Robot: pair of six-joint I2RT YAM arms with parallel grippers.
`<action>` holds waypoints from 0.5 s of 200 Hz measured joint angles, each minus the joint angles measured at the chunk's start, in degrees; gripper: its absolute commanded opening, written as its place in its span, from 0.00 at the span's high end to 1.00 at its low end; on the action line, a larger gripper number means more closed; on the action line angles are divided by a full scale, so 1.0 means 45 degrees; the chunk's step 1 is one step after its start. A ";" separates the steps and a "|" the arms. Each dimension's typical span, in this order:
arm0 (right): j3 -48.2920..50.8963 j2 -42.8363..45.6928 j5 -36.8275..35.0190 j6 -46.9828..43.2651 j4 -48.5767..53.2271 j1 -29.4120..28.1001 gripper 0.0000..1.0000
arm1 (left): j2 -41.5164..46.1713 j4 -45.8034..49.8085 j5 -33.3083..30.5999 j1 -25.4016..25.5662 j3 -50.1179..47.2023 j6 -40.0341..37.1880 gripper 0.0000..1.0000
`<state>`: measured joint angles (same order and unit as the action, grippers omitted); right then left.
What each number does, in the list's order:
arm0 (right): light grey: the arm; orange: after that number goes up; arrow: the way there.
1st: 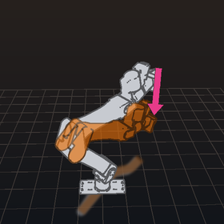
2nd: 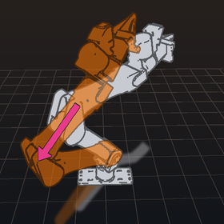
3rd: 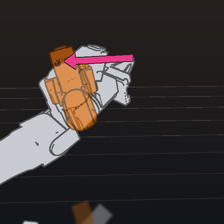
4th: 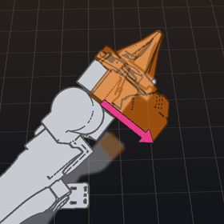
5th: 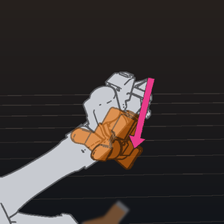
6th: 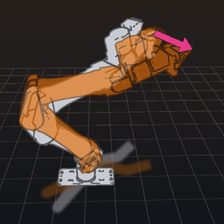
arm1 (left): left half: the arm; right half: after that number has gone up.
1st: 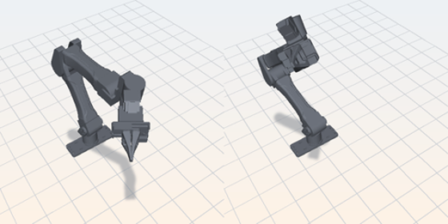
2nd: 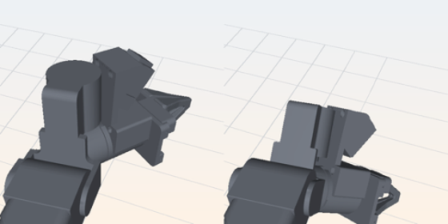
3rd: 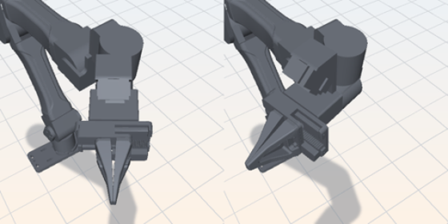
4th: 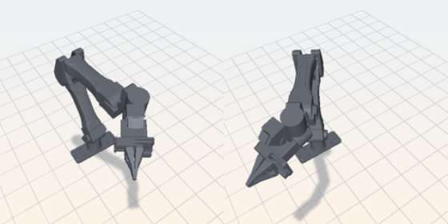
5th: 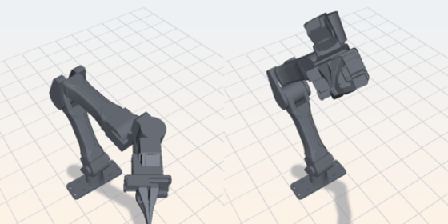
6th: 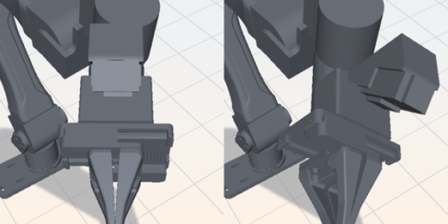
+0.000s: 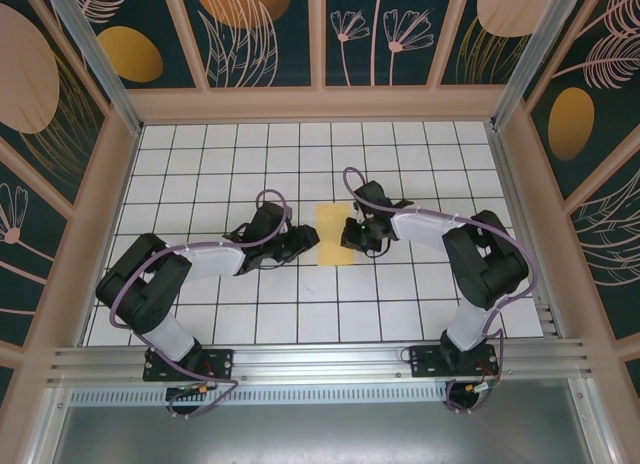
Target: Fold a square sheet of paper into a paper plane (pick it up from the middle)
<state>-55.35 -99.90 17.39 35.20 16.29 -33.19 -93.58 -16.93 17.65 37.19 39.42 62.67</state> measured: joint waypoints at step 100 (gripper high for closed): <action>-0.0146 -0.0772 0.0835 0.1030 -0.0699 -0.0325 0.89 | -0.0437 0.0010 0.0087 0.0160 0.0000 0.0151 0.49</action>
<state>-56.01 -103.37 21.15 39.83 13.15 -34.65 -95.55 -16.88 18.04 37.91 39.42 63.35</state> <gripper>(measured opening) 0.109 0.510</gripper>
